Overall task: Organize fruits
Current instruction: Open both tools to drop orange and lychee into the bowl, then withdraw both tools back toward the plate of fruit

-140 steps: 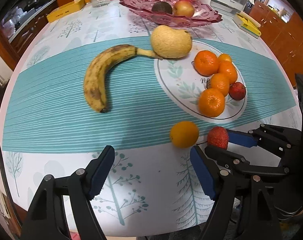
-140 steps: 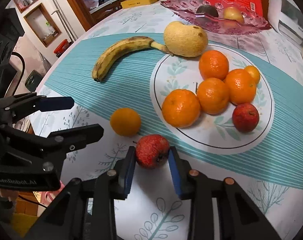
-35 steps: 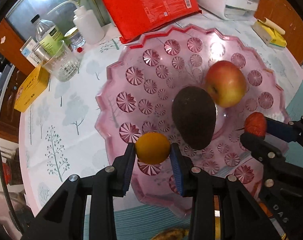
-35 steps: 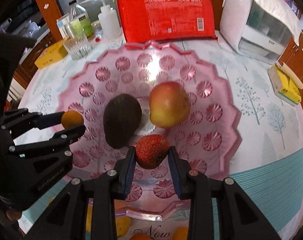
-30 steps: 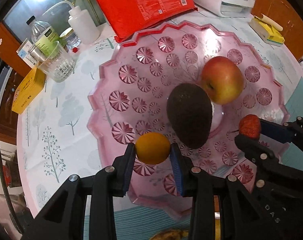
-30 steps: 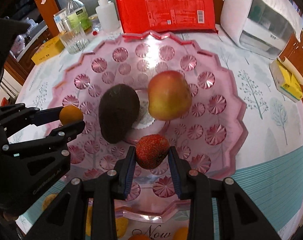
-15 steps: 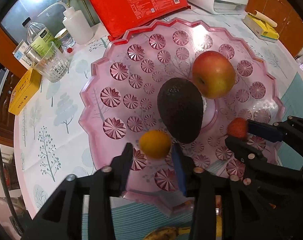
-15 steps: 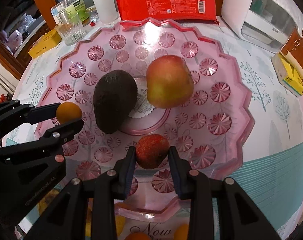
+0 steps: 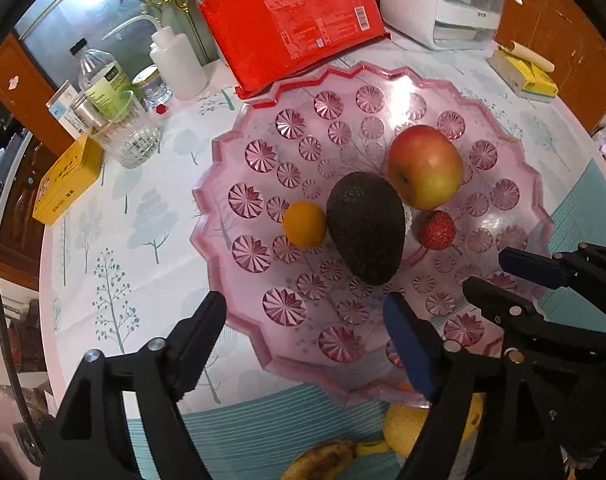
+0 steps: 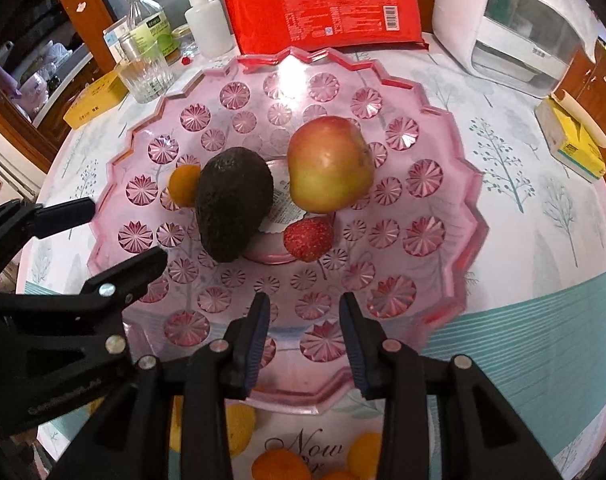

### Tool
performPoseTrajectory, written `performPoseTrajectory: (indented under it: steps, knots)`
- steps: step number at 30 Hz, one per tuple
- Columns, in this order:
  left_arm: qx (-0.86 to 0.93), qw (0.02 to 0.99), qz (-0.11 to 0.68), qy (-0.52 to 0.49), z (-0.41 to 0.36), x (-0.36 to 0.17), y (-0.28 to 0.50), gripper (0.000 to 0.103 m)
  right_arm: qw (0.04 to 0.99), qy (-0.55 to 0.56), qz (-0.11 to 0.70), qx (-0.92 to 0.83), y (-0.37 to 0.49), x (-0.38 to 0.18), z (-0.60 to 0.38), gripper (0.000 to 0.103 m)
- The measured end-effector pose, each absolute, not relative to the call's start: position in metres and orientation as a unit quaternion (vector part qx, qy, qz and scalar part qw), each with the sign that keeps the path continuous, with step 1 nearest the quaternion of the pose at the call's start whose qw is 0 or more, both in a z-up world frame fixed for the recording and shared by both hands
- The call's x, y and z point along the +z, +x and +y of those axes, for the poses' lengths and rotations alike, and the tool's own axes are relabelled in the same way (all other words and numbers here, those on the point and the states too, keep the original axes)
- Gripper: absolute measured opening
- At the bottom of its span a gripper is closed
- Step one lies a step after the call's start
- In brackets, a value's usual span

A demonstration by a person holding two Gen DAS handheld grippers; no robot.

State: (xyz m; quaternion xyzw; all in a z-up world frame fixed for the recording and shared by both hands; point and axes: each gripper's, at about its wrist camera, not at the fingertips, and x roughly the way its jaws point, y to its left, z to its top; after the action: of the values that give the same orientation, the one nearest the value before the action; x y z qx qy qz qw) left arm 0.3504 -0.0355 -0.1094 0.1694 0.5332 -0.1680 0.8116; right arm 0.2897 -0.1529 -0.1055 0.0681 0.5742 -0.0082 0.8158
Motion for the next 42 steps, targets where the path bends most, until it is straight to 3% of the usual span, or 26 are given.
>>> performPoseTrajectory:
  steps: [42]
  knots:
    - [-0.091, 0.872, 0.475, 0.072, -0.007, 0.004, 0.179, 0.082, 0.883, 0.060, 0.458, 0.085, 0.159, 0.014, -0.166, 0.037]
